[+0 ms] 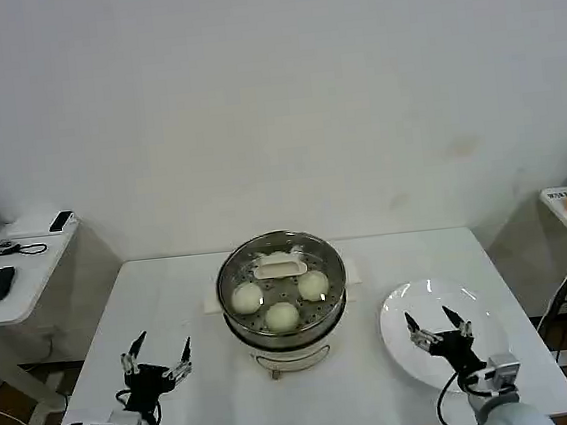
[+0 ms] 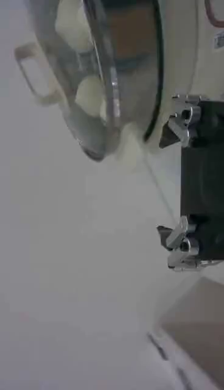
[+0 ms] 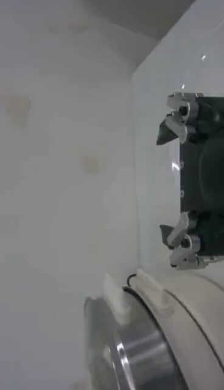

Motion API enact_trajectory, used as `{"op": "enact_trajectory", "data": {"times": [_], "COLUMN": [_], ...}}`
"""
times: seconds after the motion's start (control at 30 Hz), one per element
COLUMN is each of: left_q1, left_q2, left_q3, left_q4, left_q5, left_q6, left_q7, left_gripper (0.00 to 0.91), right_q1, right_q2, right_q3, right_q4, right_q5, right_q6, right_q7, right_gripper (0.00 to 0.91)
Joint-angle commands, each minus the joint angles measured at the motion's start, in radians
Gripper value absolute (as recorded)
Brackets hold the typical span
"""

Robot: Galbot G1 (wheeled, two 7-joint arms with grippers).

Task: Take steamed baozi put them in steamer then cover it.

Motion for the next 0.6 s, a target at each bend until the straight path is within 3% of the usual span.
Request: {"op": "enact_trajectory", "data": {"times": [0.03,0.17,0.6], "left_q1": [0.061,0.063,0.064], "left_q2": [0.008,0.009,-0.007], "left_q3": [-0.051,-0.048,-0.05], "left_q4": [0.028,0.031,-0.008], "left_q5": [-0.099,-0.102,-0.154], "left_q6": [-0.048,-0.051,-0.023], "left_q7": [-0.008,-0.001,0.023], "left_gripper": [0.907,0.907,0.907], "right_q1": [-0.006,-0.006,0.0], "right_q2": [-0.009,0.015,0.028], "right_q3": [-0.035,-0.027,-0.014], "right_q4": [-0.029,-0.025,-0.032], "right_q5": [-0.009,-0.078,-0.151], "right_q6": [0.028,0.021,0.049], "right_q7": [0.008,-0.009,-0.07], "right_gripper": [0.907,0.907,0.907]}}
